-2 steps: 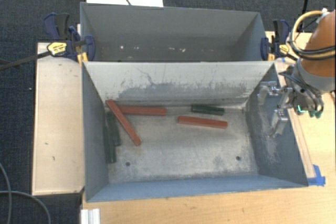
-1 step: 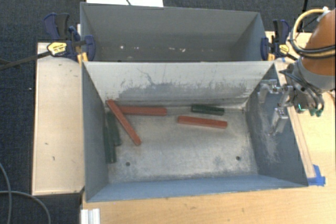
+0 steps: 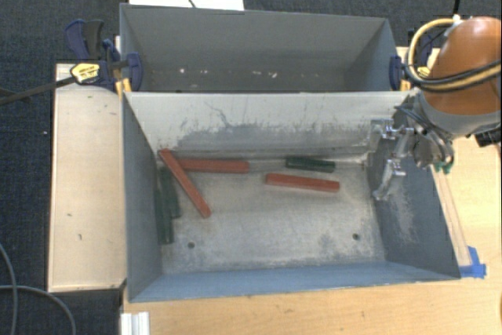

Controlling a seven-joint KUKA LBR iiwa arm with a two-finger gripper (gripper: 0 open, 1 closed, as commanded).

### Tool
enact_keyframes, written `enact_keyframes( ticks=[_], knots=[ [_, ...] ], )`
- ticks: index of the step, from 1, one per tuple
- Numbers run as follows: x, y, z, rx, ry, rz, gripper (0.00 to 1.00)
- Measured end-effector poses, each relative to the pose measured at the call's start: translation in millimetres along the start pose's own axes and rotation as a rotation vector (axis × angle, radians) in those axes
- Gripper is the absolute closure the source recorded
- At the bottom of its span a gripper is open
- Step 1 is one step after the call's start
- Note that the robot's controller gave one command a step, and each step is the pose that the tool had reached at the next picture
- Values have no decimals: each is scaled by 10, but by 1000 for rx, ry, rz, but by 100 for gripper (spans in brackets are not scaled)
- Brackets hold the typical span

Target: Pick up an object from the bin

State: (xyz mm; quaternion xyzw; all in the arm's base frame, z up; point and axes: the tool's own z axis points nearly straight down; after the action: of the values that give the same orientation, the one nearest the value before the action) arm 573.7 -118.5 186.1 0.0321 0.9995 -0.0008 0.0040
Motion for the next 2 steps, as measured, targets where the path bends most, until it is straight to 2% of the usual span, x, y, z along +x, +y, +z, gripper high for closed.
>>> enact_keyframes(
  ticks=[1,2],
  knots=[
    [-45,553,655,-1,0,10,0],
    [3,696,1143,-2,5,-214,100]
  ],
)
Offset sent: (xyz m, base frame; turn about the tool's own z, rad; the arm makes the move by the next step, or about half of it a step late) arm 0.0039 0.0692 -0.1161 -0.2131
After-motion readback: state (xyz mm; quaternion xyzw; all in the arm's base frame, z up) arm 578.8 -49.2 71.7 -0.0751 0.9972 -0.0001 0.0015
